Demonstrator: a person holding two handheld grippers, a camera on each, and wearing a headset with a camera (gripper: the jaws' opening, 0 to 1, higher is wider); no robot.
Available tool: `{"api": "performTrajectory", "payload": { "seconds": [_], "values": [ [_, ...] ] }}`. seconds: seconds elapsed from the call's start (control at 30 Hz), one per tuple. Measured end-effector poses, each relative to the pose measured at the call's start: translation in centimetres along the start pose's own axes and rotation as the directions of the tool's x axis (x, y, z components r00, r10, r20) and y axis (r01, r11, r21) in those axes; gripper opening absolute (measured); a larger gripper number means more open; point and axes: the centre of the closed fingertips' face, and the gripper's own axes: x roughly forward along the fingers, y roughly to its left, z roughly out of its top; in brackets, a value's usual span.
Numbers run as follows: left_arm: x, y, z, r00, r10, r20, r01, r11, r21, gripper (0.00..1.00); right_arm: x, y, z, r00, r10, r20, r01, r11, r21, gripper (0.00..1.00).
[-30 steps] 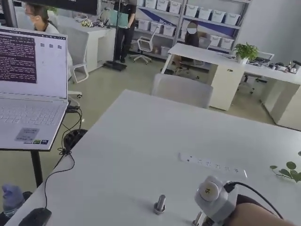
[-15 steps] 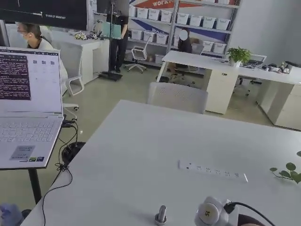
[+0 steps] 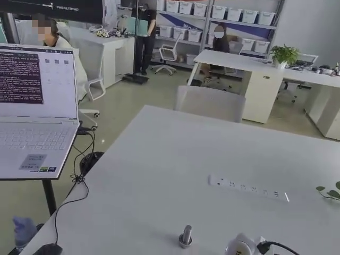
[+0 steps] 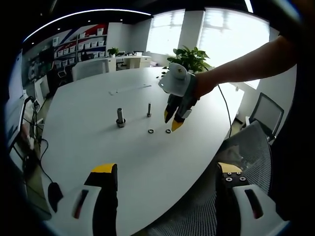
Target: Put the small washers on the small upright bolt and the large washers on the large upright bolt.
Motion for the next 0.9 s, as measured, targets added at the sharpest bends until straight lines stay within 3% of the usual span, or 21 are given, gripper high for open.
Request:
{"api": "performTrajectory", "payload": {
  "seconds": [0.3, 0.9],
  "values": [
    [0.2, 0.2, 0.1, 1.0000, 0.006, -0.005, -0.006, 1.000, 0.004, 0.81, 1.4, -0.1, -0.5, 1.0000, -0.004, -0.004, 0.004, 1.000, 0.013, 0.28],
    [0.1, -0.4, -0.7, 0.9998, -0.011, -0.015, 0.011, 1.000, -0.005, 0.79, 1.4, 0.4, -0.5, 0.9993, -0.028, 0.023, 0.027, 0.999, 0.027, 0.24]
  ]
}}
